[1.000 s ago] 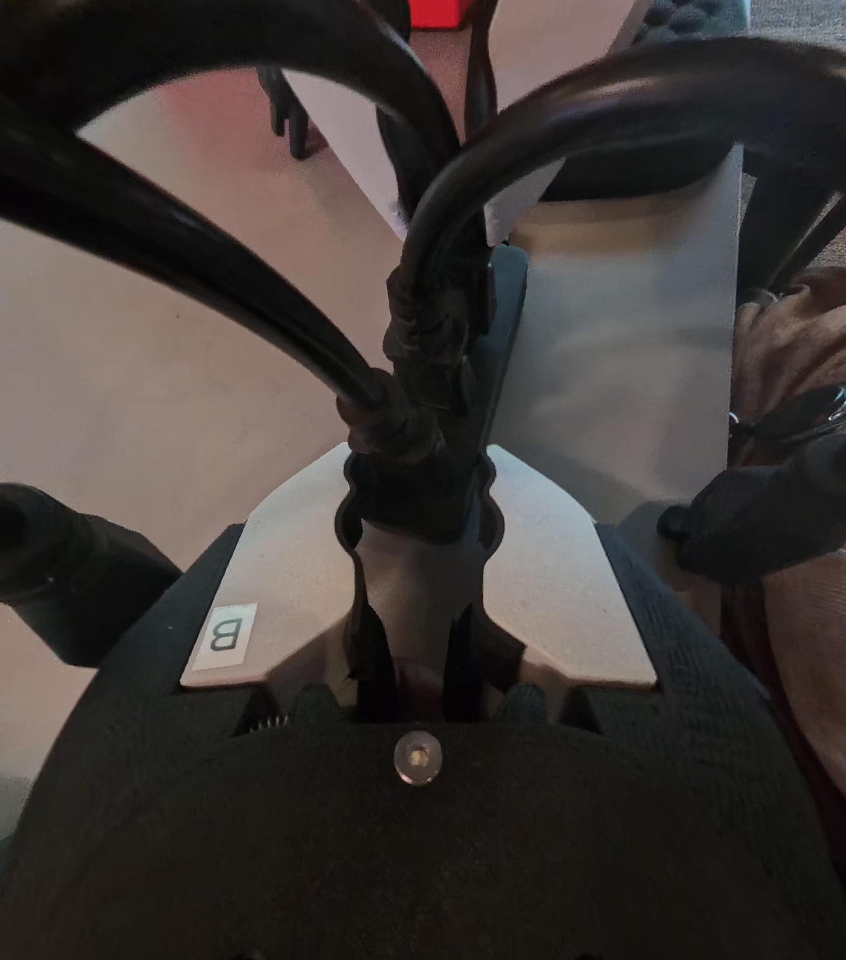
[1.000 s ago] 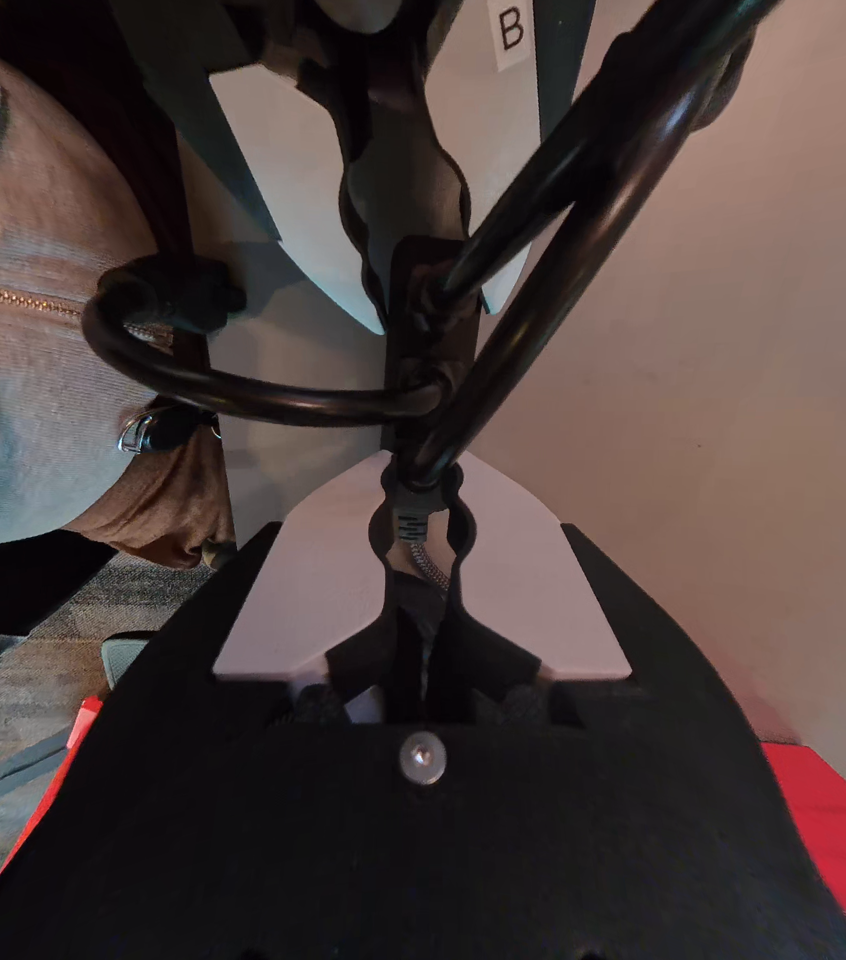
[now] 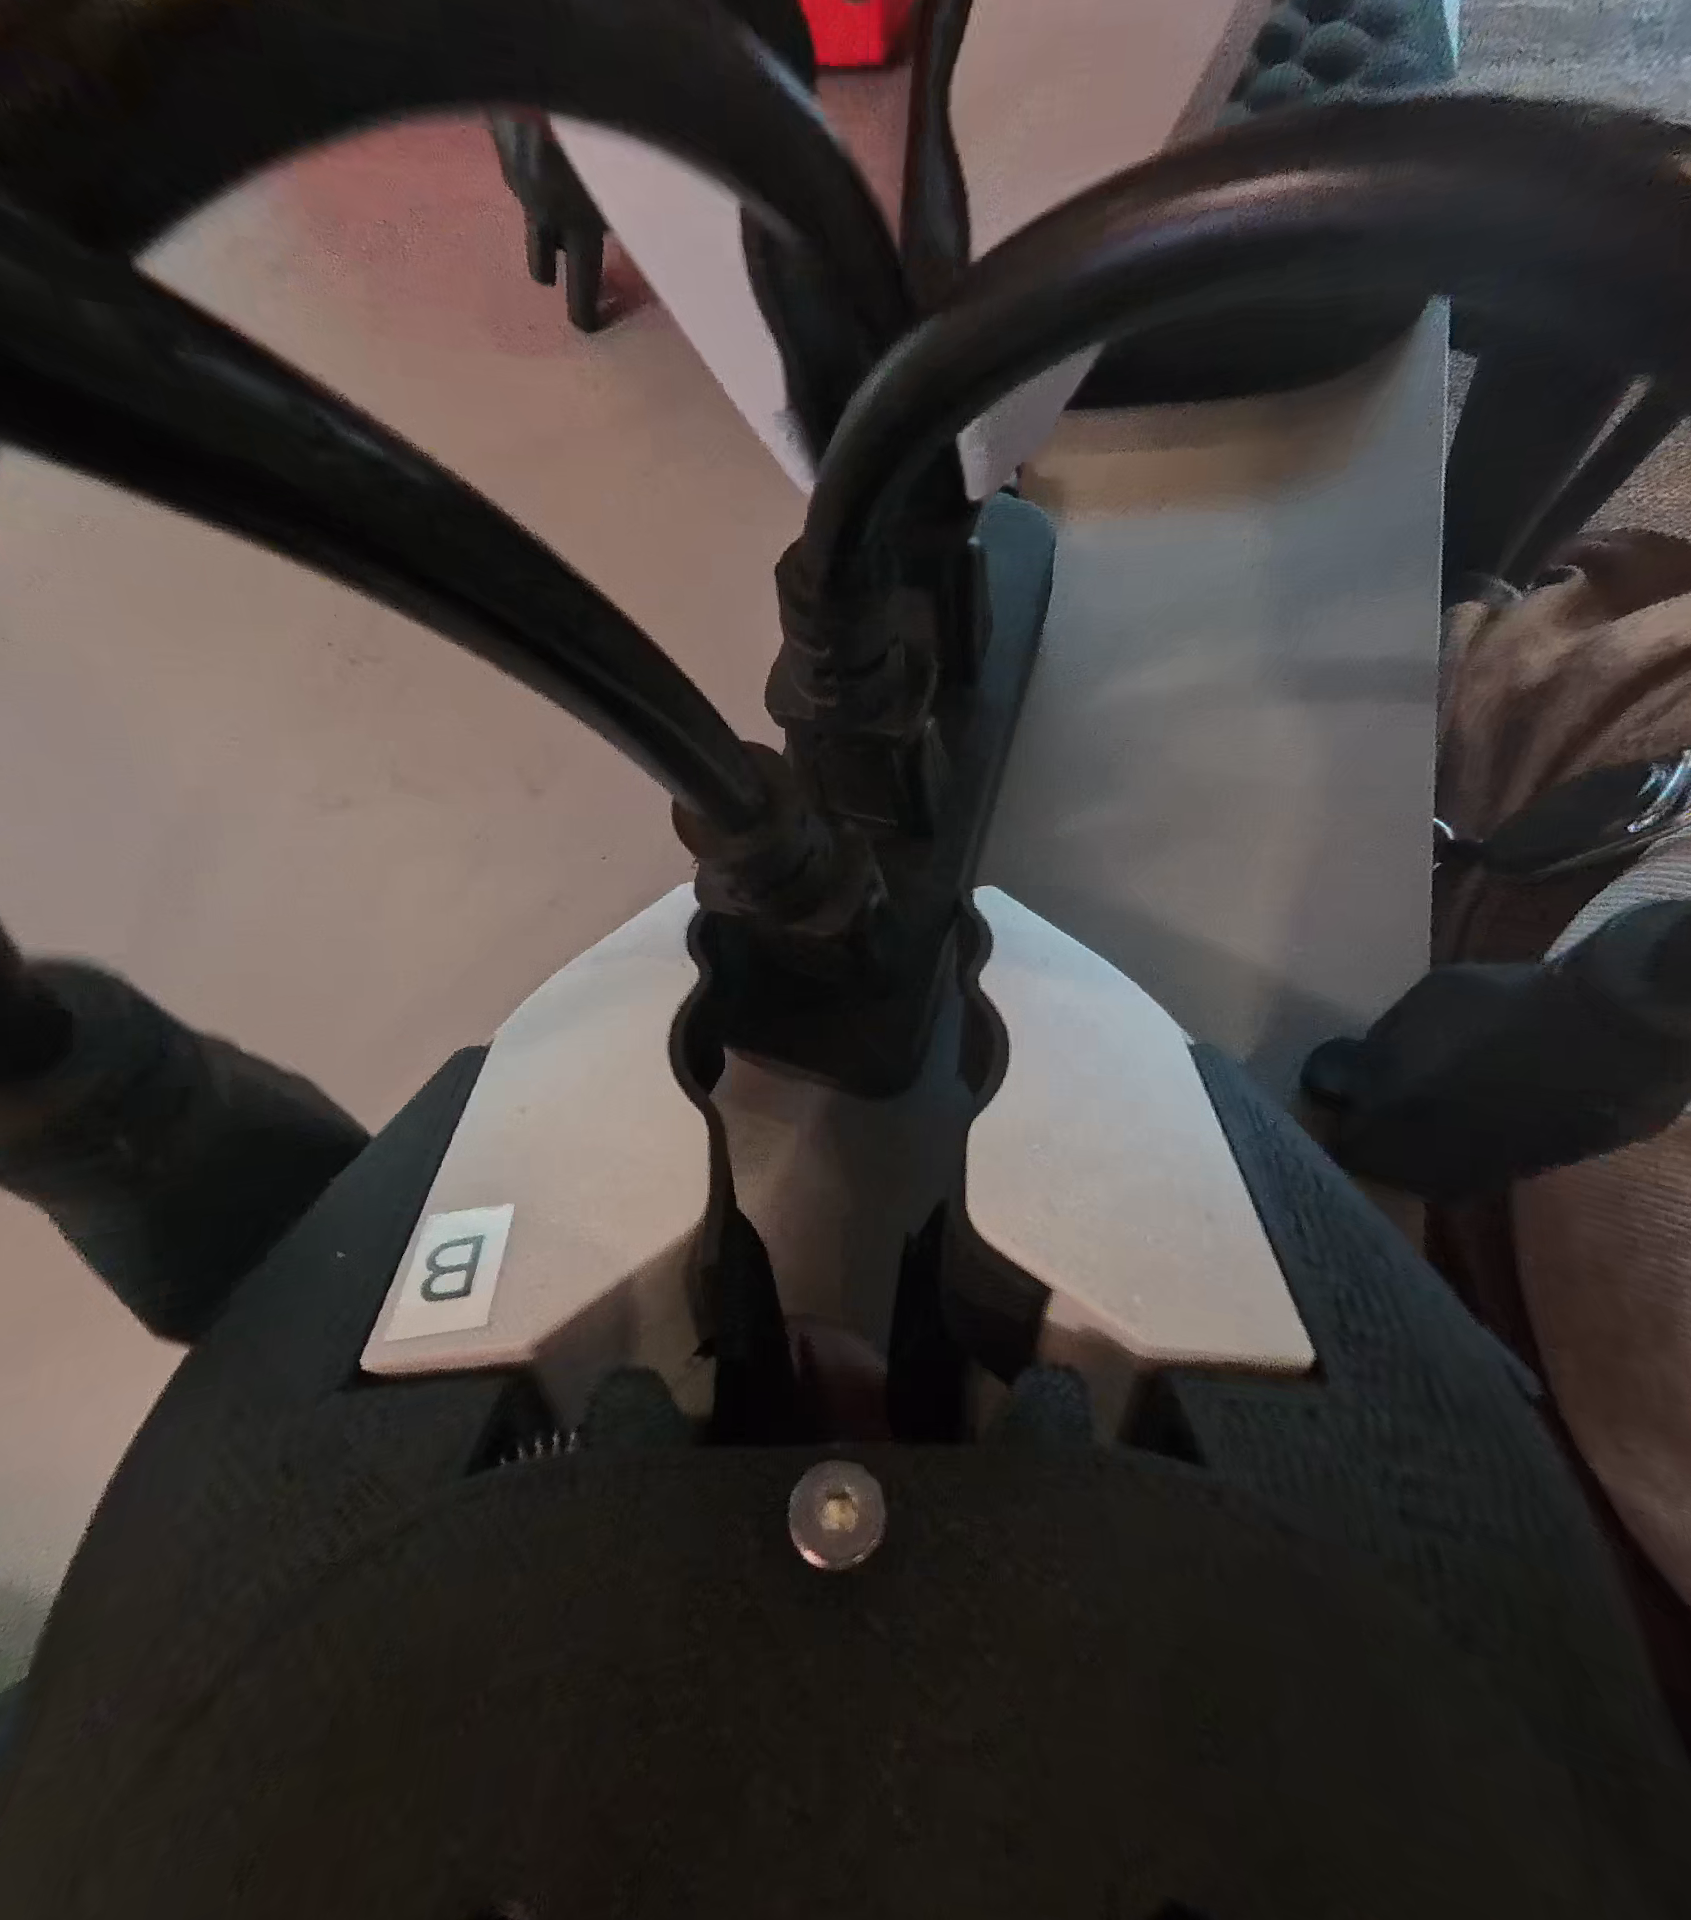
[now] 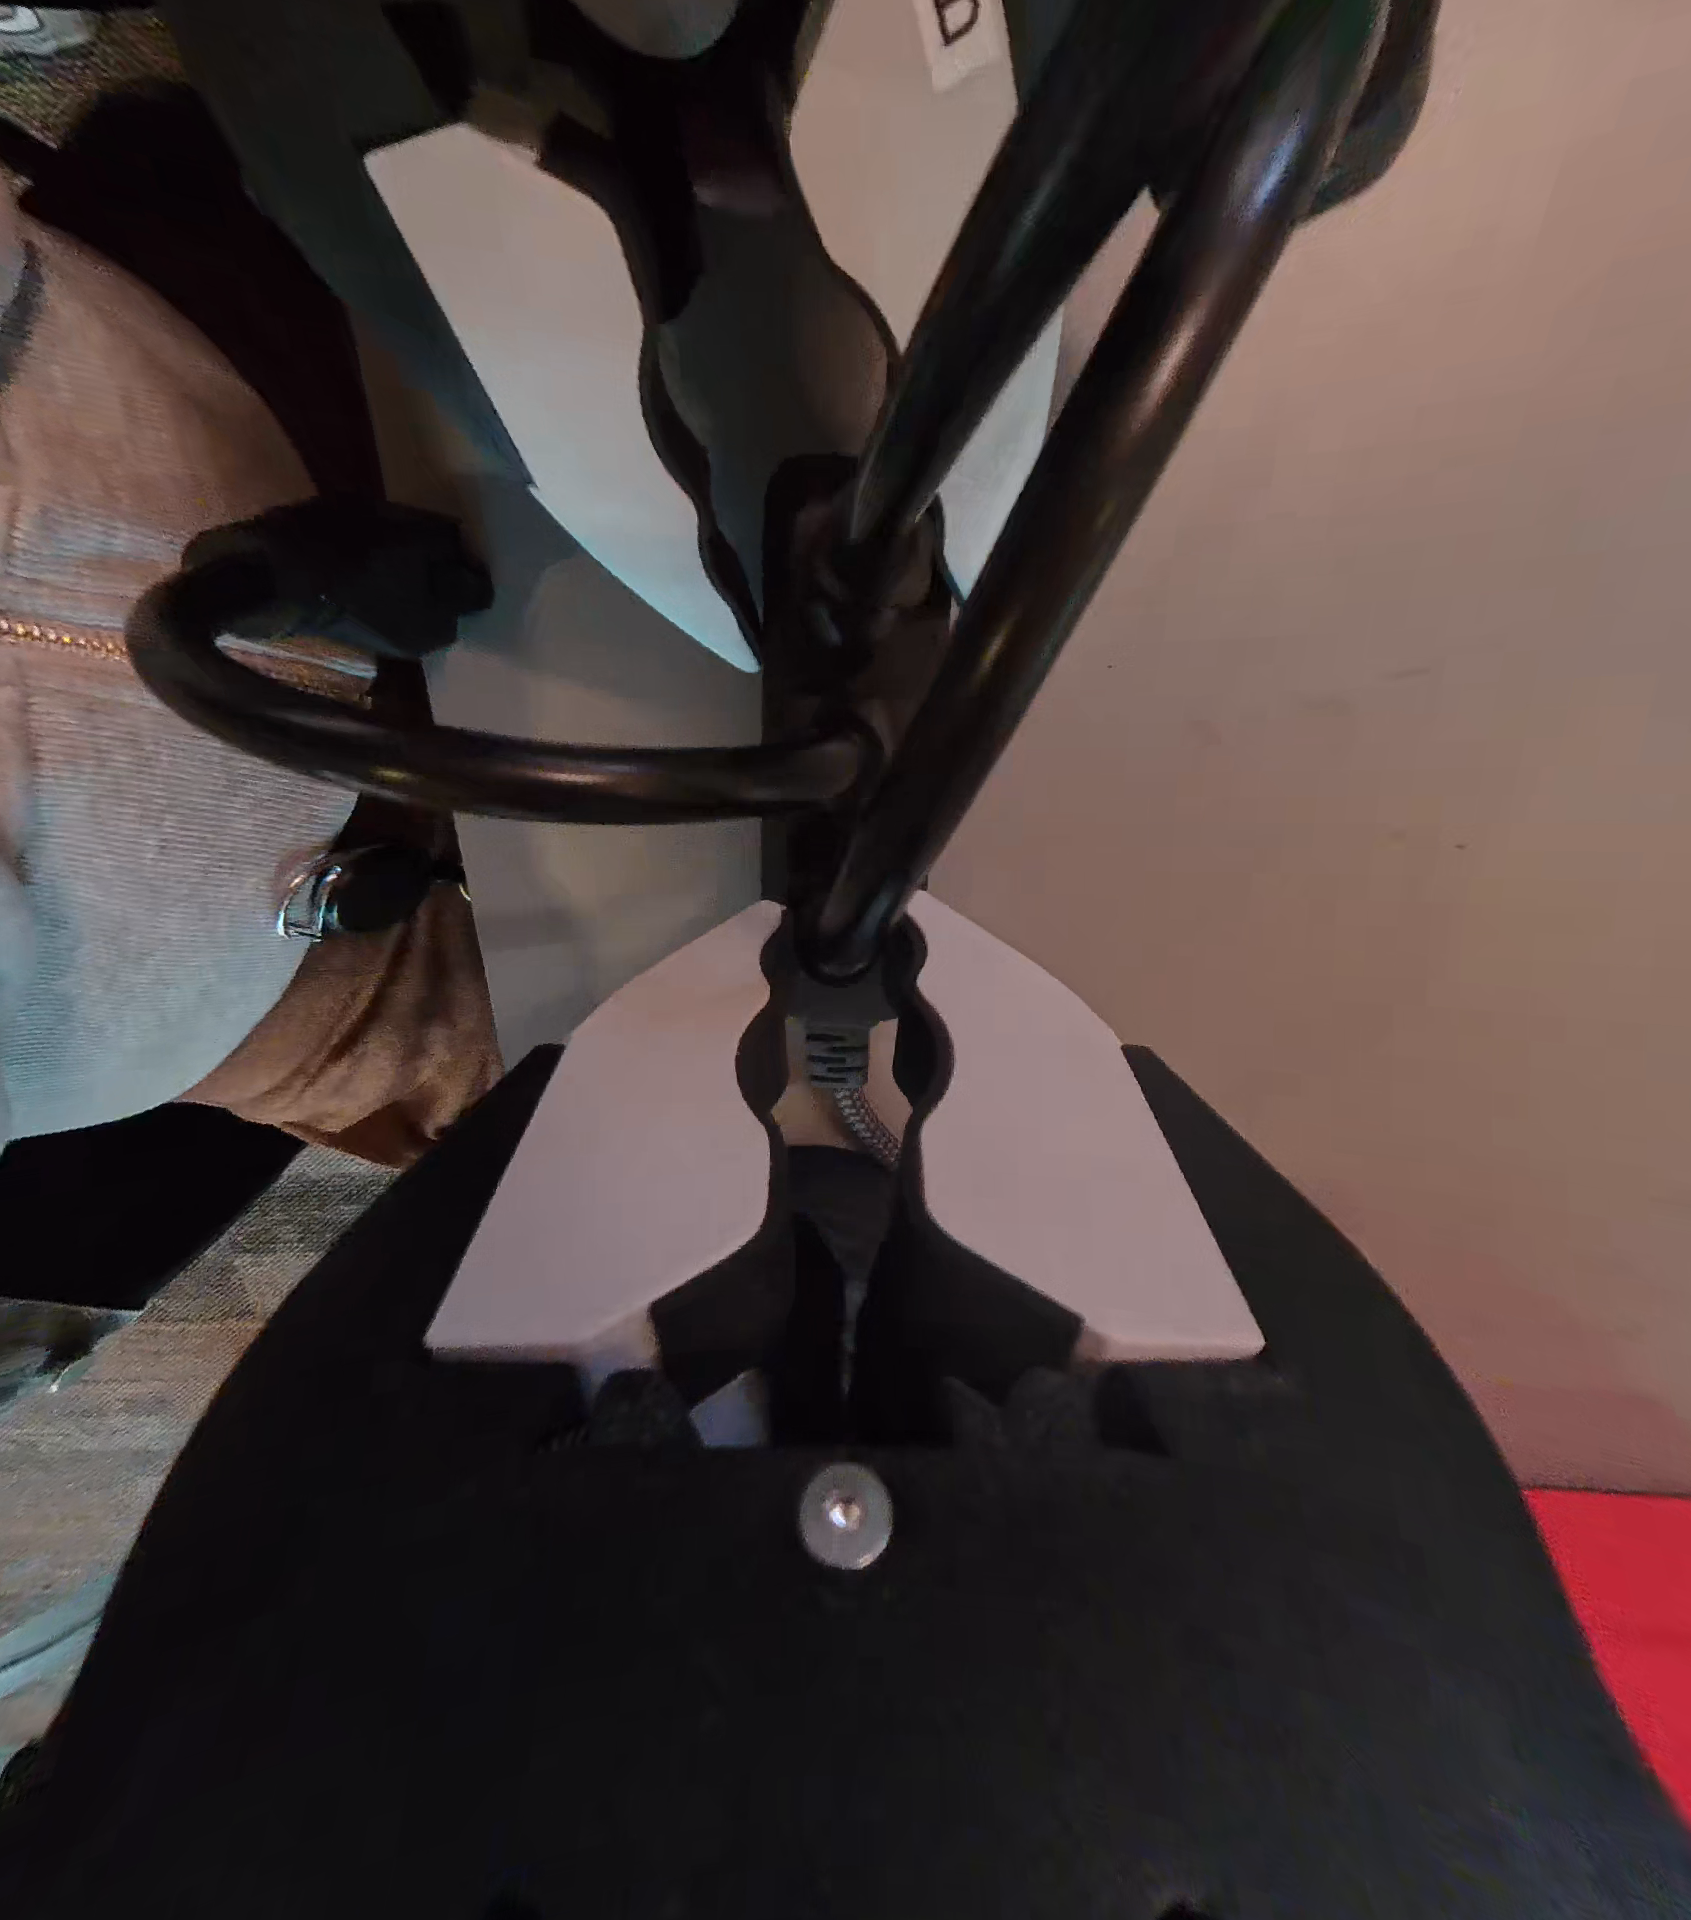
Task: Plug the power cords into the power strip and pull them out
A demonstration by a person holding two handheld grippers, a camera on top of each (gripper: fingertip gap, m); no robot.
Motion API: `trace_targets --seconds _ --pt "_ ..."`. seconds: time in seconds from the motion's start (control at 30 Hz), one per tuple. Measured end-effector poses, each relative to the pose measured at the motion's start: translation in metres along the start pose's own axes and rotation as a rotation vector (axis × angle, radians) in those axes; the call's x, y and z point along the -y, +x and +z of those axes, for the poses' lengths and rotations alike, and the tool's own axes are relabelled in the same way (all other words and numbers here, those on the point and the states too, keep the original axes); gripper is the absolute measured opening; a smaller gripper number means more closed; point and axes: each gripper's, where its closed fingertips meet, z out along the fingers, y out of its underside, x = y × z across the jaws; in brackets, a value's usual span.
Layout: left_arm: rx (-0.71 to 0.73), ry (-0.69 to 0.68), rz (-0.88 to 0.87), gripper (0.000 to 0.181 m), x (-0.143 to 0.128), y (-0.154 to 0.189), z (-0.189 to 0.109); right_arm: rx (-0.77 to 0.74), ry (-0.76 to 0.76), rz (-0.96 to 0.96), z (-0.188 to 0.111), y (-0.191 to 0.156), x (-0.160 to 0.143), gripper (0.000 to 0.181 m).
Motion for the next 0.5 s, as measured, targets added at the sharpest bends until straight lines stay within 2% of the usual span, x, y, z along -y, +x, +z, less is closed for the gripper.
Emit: trace_targets --seconds 0.1,0.2,0.37,0.5 --pt "0.006 -0.001 -0.018 0.042 -0.0014 -0.0022 -0.0014 -0.003 -0.037 -0.017 0.002 0.001 0.0058 0.016" --pt "0.001 0.001 -0.012 0.043 -0.0006 -0.001 -0.0003 -0.032 -0.012 -0.012 0.0014 -0.0012 0.0014 0.017" --pt "0.009 0.0 -0.017 0.042 -0.0016 -0.0025 -0.0013 -0.026 -0.082 -0.046 0.0035 0.0001 0.0056 0.016" --pt "0.006 0.001 -0.004 0.043 -0.0009 -0.0011 -0.0002 -0.016 -0.02 -0.003 0.0027 -0.0008 0.0019 0.017"
